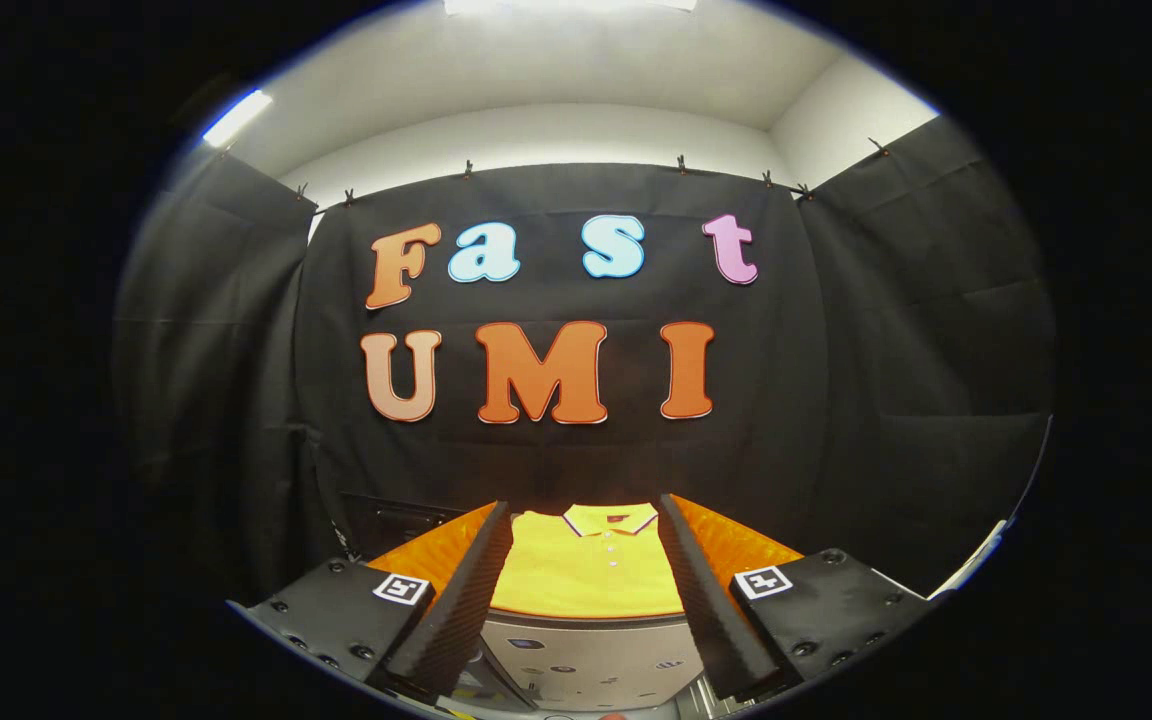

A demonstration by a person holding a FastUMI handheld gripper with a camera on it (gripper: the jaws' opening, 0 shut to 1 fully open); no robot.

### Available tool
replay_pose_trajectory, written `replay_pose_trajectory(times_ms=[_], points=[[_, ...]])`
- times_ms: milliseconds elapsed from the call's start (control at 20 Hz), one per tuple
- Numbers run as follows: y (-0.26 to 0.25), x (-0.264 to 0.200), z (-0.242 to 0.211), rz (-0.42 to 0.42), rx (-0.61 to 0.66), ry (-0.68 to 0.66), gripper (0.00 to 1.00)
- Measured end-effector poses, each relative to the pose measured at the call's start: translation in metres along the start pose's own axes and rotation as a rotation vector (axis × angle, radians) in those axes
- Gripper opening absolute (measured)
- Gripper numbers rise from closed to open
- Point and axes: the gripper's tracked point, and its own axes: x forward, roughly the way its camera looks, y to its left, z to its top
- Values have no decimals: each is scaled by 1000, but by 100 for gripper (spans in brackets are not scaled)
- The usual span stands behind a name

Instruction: Put the clothes into the washing machine and then close the washing machine lid.

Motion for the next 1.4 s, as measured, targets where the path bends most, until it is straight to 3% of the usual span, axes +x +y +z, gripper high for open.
replay_pose_trajectory(times_ms=[1400], points=[[-9,1,7,14,8,-14,95]])
